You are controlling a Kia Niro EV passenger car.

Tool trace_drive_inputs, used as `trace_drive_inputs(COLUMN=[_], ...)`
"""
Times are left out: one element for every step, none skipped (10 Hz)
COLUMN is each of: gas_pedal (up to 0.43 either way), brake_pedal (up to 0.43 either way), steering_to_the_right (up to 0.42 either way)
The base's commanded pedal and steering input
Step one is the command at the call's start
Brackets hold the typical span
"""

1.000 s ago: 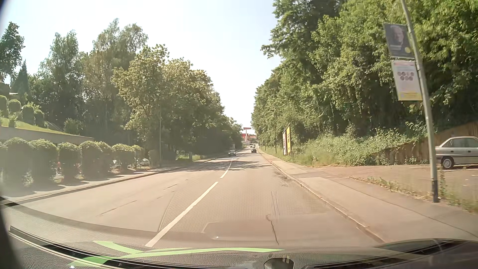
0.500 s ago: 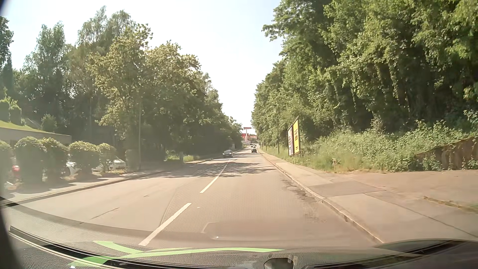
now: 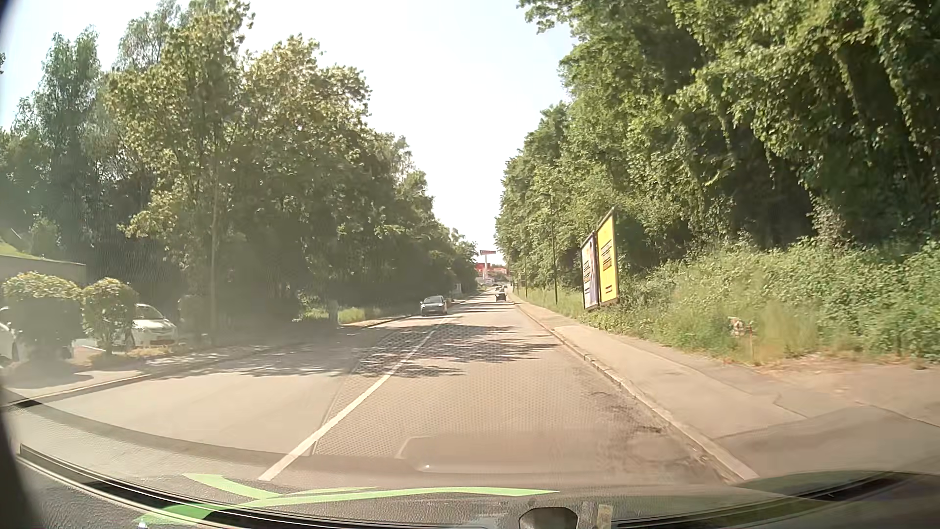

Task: Follow the waypoints while adhering to traffic rules and regulations

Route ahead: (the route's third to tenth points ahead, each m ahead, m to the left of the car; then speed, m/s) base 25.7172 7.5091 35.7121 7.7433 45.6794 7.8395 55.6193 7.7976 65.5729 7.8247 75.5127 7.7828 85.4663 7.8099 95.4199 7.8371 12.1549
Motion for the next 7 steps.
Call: trace_drive_inputs(gas_pedal=[0.22,0.22,0.22,0.22,0.22,0.22,0.22], brake_pedal=[0.0,0.0,0.0,0.0,0.0,0.0,0.0], steering_to_the_right=[-0.007,-0.007,-0.007,-0.007,-0.006,-0.006,-0.007])
